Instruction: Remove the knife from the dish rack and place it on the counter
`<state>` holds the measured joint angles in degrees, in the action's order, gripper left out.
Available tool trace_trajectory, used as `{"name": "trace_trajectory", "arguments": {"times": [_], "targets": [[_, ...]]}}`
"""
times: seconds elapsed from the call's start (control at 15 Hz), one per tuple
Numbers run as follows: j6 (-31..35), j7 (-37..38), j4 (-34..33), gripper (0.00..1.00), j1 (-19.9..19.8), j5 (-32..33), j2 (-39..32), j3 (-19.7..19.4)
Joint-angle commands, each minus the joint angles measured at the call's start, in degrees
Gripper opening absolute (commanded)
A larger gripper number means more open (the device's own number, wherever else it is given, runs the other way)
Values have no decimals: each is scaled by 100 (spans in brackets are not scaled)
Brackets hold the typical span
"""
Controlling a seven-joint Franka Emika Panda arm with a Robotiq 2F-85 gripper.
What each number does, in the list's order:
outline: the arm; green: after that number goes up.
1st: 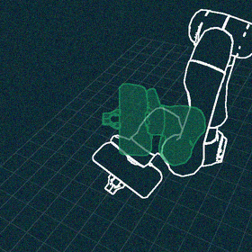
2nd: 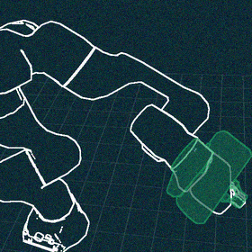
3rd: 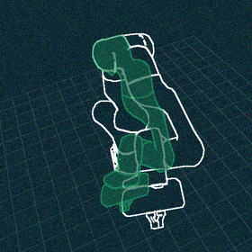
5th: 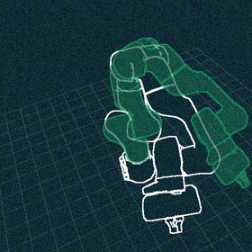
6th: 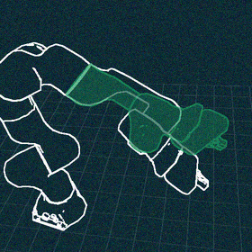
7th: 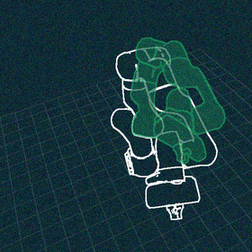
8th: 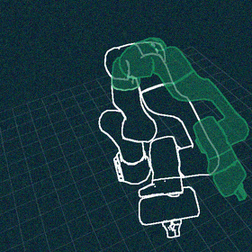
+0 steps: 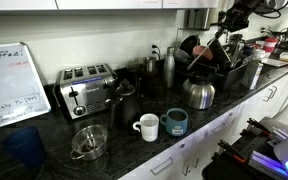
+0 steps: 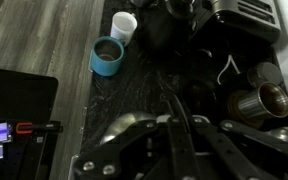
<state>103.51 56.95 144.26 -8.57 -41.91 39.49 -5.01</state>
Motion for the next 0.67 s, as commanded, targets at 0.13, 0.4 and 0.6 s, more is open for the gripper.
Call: {"name": "trace_trajectory", "arguments": {"times": [0.13,0.4,0.6], "targets": [[63,-560,340,1,35,-260,45,384],[184,-496,501,1,71,-538,153,670],[833,-191,711,1,113,-993,132,1096]]}}
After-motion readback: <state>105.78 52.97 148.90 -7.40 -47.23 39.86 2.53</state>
